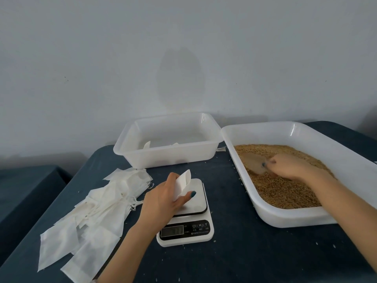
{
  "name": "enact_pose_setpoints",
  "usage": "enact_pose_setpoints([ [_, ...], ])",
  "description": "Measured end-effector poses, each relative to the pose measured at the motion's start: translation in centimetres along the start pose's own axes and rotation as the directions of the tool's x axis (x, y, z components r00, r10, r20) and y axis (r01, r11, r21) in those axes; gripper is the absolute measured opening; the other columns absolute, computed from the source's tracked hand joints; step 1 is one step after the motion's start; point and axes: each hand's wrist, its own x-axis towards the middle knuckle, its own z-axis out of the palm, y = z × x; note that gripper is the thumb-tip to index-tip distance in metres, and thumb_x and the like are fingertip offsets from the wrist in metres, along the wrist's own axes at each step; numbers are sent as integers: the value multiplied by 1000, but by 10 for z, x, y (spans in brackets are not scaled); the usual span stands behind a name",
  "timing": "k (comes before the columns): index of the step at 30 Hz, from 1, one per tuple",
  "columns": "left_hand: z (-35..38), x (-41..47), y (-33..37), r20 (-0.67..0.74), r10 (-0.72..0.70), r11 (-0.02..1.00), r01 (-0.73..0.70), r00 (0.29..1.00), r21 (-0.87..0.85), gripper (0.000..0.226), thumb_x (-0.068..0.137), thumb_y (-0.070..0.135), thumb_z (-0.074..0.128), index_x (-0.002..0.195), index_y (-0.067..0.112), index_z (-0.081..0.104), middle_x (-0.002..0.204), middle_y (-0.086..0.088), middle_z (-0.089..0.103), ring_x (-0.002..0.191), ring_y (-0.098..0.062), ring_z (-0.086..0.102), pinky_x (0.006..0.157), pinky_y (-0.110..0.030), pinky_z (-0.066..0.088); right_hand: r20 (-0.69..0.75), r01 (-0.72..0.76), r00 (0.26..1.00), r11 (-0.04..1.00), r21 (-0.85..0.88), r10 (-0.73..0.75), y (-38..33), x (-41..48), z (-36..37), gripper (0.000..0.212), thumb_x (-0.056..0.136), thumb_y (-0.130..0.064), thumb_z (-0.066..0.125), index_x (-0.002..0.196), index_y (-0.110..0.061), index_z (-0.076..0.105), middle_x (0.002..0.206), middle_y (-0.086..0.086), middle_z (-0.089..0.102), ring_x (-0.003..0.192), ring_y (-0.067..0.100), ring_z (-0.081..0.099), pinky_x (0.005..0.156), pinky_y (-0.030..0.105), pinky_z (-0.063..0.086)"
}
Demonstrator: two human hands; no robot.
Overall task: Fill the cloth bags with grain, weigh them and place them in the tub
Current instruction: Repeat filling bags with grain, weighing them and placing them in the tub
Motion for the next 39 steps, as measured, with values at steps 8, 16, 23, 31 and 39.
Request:
enact_pose_setpoints([
  [8, -2, 2, -2, 31, 2, 978, 5, 1000, -207, 42, 90, 64, 47, 110, 30, 34, 79, 12, 50, 68, -7, 51, 54, -23, 33, 28, -110, 994, 874, 474, 110, 14, -2, -8, 26, 98, -37, 53, 103, -12, 59, 76, 5, 60, 52, 12, 45, 43, 22, 35],
  [16, 1, 8, 6, 91, 7, 922, 29, 996, -387, 35, 93, 58, 50, 111, 31, 36, 89, 16, 51, 72, -4, 52, 51, -14, 36, -255, 301, 942, 885, 355, -218, -7, -29, -30, 23, 90, -55, 47, 93, -40, 63, 57, -19, 63, 40, -3, 49, 42, 17, 35],
  [23, 3, 9, 0, 58, -15, 950, 32, 998, -310, 35, 93, 53, 51, 115, 27, 42, 102, 7, 54, 85, -11, 53, 65, -27, 40, -176, 478, 878, 807, 348, -445, -52, -60, -35, 38, 70, -72, 57, 98, -49, 68, 80, -23, 70, 63, -2, 64, 68, 28, 54],
  [31, 3, 5, -6, -35, 10, 962, -19, 999, -274, 40, 91, 54, 50, 119, 27, 42, 104, 13, 49, 91, -13, 51, 73, -31, 45, -113, 494, 869, 860, 129, -482, -64, -68, -40, 47, 72, -80, 48, 103, -51, 68, 98, -30, 68, 93, -1, 64, 85, 40, 56],
  [39, 2, 2, -5, -115, 116, 978, -134, 987, -160, 40, 89, 39, 66, 121, 24, 45, 116, 10, 55, 98, -15, 55, 72, -28, 41, -83, 501, 861, 865, -29, -502, -66, -69, -46, 61, 66, -88, 38, 106, -51, 67, 100, -30, 67, 90, -4, 63, 84, 35, 54],
])
